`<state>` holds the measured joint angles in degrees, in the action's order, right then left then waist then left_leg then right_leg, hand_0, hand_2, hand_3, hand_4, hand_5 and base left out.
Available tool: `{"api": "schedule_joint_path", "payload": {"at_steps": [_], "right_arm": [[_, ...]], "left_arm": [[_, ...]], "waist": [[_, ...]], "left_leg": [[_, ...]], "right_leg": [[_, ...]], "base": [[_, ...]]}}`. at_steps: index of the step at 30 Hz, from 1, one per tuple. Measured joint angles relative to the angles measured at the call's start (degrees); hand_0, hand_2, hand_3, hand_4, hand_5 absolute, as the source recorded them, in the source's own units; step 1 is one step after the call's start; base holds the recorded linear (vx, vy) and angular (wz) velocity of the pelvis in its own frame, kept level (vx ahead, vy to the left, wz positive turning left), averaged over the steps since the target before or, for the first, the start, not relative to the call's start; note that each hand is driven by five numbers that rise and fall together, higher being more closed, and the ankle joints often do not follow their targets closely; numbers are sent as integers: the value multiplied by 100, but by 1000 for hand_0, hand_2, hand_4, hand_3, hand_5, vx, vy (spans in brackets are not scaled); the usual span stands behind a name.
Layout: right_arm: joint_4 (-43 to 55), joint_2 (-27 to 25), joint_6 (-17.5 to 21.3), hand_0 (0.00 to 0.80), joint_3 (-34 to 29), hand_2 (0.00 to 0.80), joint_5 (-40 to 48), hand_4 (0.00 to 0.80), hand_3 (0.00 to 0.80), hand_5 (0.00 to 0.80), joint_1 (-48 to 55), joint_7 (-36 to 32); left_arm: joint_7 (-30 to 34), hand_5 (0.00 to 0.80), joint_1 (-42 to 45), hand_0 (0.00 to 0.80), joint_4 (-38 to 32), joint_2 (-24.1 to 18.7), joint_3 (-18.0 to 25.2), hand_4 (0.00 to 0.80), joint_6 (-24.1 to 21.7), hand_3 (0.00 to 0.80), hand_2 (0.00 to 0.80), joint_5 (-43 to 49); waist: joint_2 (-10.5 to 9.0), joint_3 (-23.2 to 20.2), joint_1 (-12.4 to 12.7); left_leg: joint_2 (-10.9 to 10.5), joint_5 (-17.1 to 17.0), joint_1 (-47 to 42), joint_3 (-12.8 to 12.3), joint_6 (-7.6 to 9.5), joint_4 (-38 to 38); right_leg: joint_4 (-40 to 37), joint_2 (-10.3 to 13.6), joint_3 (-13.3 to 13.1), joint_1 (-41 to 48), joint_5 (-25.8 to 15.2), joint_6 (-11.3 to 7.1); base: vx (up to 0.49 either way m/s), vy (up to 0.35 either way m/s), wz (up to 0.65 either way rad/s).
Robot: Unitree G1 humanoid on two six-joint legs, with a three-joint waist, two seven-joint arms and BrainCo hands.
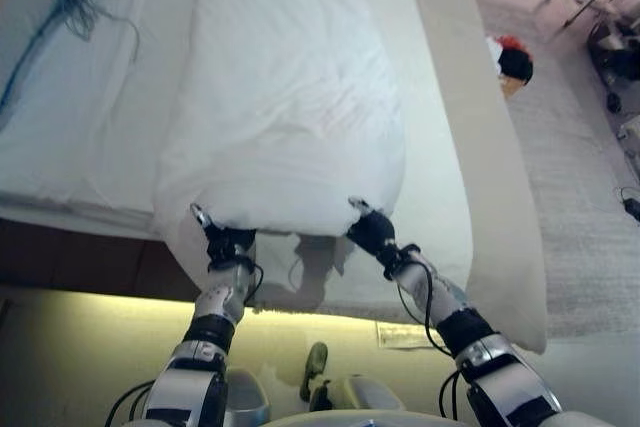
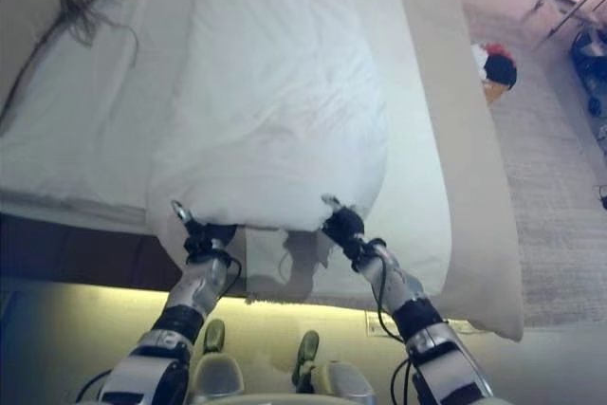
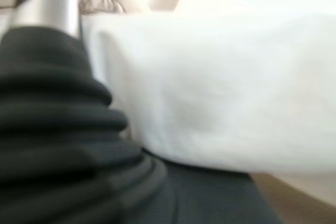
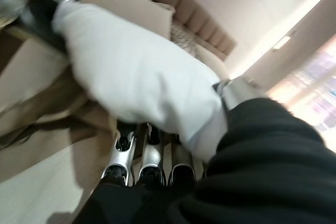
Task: Make the bed neatly
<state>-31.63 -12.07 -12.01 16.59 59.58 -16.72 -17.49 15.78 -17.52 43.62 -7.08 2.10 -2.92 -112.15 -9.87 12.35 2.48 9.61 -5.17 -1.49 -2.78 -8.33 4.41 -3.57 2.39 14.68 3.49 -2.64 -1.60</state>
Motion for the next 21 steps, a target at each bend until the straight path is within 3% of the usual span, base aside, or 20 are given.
{"api": "schedule_joint_path", "payload": {"at_steps": [7, 12, 16, 18, 21], "right_arm": [[-365, -330, -733, 0, -118, 0, -1089, 0, 0, 0, 1465, -741], [-2225, -548, -1268, 0, -421, 0, -2498, 0, 0, 0, 1737, -1579], [-3090, -760, -905, 0, -760, 0, -3334, 0, 0, 0, 1748, -1649], [-3357, -760, -662, 0, -847, 0, -3898, 0, 0, 0, 1725, -1358], [-3880, -810, -607, 0, -1163, 0, -4377, 0, 0, 0, 1941, -923]], "left_arm": [[11, 0, 855, 0, 41, -2, 409, 0, 140, 0, 0, 1], [317, 0, 899, 0, 850, -149, 726, 0, 443, 0, 0, 3], [541, 0, 931, 0, 1296, -215, 831, 0, 645, 0, 0, 6], [629, 0, 940, 0, 1474, -312, 831, 0, 768, 0, 0, 8], [638, 0, 942, 0, 1515, -456, 875, 0, 889, 0, 0, 12]], "waist": [[373, -491, -35], [595, -739, -204], [780, -885, -258], [833, -987, -298], [902, -1042, -306]], "left_leg": [[-89, 74, -335, -15, 59, 57], [-113, 92, -442, -29, 95, 81], [-92, 87, -479, -44, 102, 87], [-86, 90, -480, -45, 99, 86], [-92, 96, -474, -44, 100, 87]], "right_leg": [[-124, 75, 0, 361, 14, -74], [-126, 110, -22, 455, 32, -126], [-145, 119, -47, 448, 24, -129], [-145, 117, -48, 447, 44, -99], [-145, 121, -53, 441, 48, -99]], "base": [[26, 142, 1], [-19, 99, -2], [-10, 55, -3], [0, 0, 0], [0, 0, 0]]}}
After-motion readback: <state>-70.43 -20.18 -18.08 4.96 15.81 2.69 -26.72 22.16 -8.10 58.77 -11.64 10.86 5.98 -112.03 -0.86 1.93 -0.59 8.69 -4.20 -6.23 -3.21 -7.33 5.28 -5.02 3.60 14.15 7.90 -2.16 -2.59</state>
